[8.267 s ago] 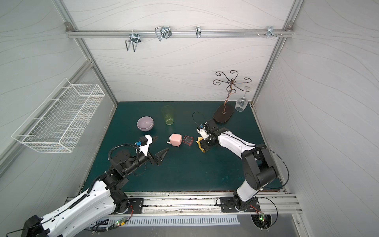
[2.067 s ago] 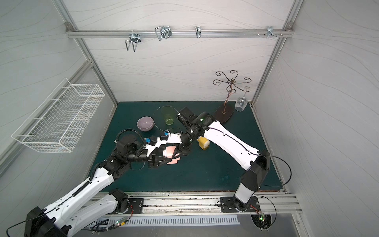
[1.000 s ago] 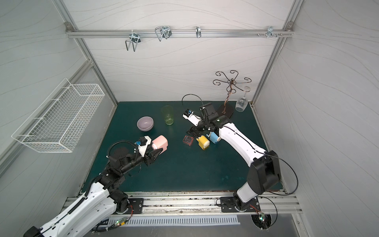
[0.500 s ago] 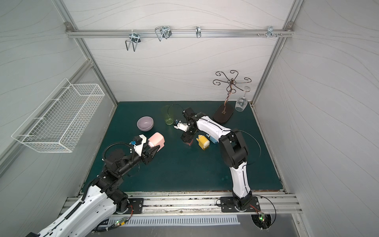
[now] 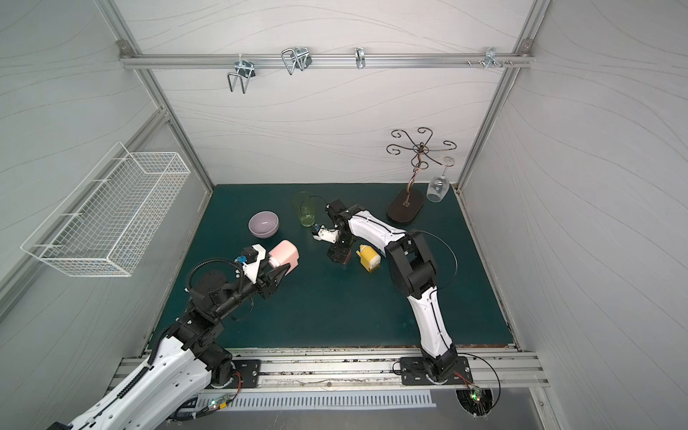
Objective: Put the tray back into the pencil sharpener
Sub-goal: Move the container to the center of the board.
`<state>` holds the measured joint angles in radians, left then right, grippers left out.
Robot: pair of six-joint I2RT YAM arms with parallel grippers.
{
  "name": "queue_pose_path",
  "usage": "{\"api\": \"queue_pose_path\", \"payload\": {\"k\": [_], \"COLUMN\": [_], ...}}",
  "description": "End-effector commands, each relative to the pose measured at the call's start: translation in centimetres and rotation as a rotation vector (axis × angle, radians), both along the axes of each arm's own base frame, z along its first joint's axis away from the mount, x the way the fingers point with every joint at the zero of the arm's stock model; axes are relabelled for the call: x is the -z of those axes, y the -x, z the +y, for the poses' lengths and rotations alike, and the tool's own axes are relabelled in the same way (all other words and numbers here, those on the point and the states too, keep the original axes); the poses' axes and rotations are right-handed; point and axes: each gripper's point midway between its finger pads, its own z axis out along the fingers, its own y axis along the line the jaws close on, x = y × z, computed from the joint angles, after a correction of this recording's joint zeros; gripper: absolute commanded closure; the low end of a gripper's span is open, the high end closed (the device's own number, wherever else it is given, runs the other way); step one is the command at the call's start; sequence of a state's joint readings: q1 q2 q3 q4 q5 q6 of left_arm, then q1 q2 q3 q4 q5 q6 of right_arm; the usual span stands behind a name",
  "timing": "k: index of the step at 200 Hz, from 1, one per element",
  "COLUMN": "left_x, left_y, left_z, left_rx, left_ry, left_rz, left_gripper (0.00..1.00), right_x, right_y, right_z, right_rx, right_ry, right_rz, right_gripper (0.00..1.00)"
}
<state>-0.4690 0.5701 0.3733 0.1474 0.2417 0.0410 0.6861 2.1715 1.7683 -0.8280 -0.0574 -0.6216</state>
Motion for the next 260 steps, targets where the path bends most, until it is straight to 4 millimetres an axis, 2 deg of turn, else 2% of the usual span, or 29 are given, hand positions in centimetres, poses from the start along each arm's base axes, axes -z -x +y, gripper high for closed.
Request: {"api": "queue_pose_path", "payload": {"k": [1,57,93,127,154,175,192,218,239,260], "left_x": [-3.1,-3.1,-3.2,-3.2,-3.4,-3.6,-3.6,-3.3,-3.2,-3.2], "left_y": [-0.1,-0.2,-0.1,-0.1,-0.2,-0.2,-0.1,0.3,0.4,0.2], "left_z": [0.1,0.2,0.3,0.3,0.4,0.5,0.8,1.0,1.1,1.2], "left_rx": [-0.001,-0.007,-0.013,-0.012,-0.014,-0.022,-0.030,-0.032,-0.037,-0.045], "left_ry": [0.044,0.045,0.049,0.055,0.059,0.059,0.061,0.061,0.064,0.069], "left_rz": [-0.098,-0.099,-0.101,-0.096,-0.106,-0.116,-0.118,-0.110,-0.110,-0.112], "left_gripper": [1.00,1.00,1.00,1.00,1.00,1.00,1.00,1.00,1.00,1.00], "right_x": [0.8,2.1,2.3,2.4,2.2,1.2,0.0,-2.4,-5.0,-6.6], "right_y": [1.5,2.2,2.9,3.9,5.7,7.8,8.3,7.2,6.5,6.3], "right_z": [0.4,0.2,0.4,0.4,1.0,2.0,2.6,2.9,3.0,2.0], "right_rx": [-0.034,-0.054,-0.079,-0.104,-0.121,-0.133,-0.130,-0.078,0.031,0.228], "right_ry": [0.015,0.062,0.075,0.089,0.086,0.048,0.001,-0.031,-0.079,-0.112], "right_rz": [0.060,0.054,0.045,0.040,0.056,0.080,0.076,0.031,0.014,-0.016], "right_gripper": [0.18,0.29,0.41,0.44,0.44,0.44,0.40,0.29,0.29,0.32]}}
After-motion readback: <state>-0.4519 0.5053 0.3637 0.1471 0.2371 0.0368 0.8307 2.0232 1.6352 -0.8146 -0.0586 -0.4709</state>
